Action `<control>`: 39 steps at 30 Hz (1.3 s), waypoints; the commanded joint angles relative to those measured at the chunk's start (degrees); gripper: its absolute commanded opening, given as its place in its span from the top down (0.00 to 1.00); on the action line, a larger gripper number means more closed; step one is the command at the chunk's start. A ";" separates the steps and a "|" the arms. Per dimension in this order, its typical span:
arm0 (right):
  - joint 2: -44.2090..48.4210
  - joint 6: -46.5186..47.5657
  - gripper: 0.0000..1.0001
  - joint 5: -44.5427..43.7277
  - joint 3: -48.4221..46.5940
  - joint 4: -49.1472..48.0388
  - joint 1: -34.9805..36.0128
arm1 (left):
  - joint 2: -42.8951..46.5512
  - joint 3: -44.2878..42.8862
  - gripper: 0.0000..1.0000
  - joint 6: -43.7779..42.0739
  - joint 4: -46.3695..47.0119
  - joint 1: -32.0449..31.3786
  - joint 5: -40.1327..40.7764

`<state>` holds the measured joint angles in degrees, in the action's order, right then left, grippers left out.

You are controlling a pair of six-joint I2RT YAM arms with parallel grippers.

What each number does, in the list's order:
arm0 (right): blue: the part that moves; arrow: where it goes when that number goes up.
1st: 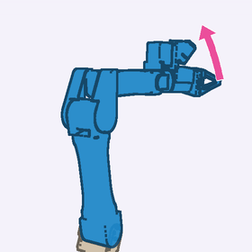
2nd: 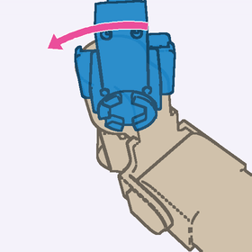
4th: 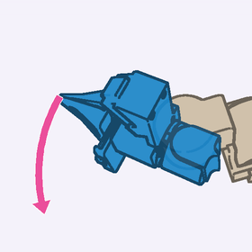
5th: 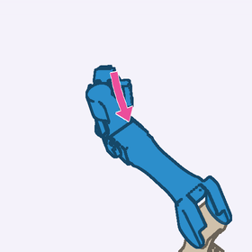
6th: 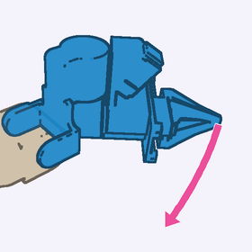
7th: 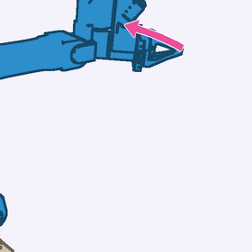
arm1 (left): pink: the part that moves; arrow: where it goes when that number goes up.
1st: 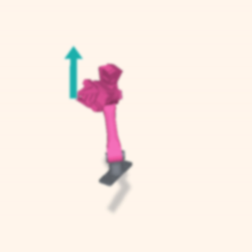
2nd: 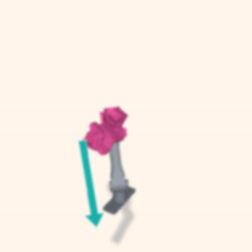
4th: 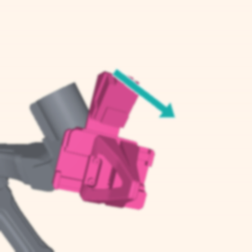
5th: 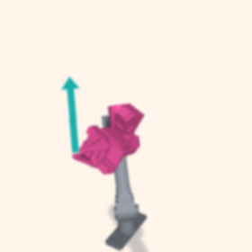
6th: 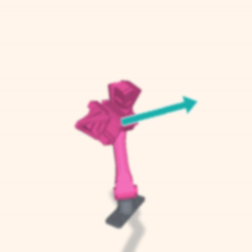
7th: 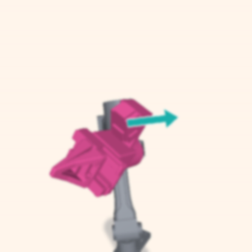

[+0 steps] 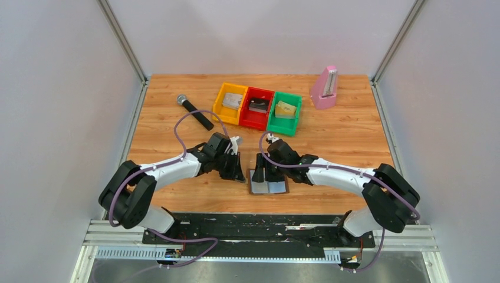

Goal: Take the credit cards out of the card holder
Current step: Remove the credit card from the card holder.

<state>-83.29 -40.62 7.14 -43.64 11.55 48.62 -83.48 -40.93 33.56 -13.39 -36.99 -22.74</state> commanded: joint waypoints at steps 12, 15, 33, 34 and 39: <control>-5.42 0.55 0.39 -12.96 -5.82 3.18 6.20 | 4.69 1.10 1.00 1.46 2.93 -0.01 -2.97; -6.48 0.37 0.39 -13.54 -6.18 3.62 6.76 | 4.98 1.15 1.00 1.58 3.02 -0.05 -2.93; -5.62 -1.35 0.49 -19.45 -6.61 8.42 7.28 | 4.88 1.30 1.00 0.91 2.51 -0.02 -2.68; -5.43 -1.44 0.49 -20.00 -6.63 8.82 7.32 | 4.90 1.29 1.00 0.86 2.54 -0.01 -2.67; -4.65 -1.95 0.48 -22.74 -6.93 11.19 7.28 | 5.08 1.22 1.00 0.56 2.16 -0.02 -2.50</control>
<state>-89.84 -41.80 -11.03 -48.84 18.90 55.75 -80.34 -39.66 34.59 -12.12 -36.99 -24.99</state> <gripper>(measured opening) 0.522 0.019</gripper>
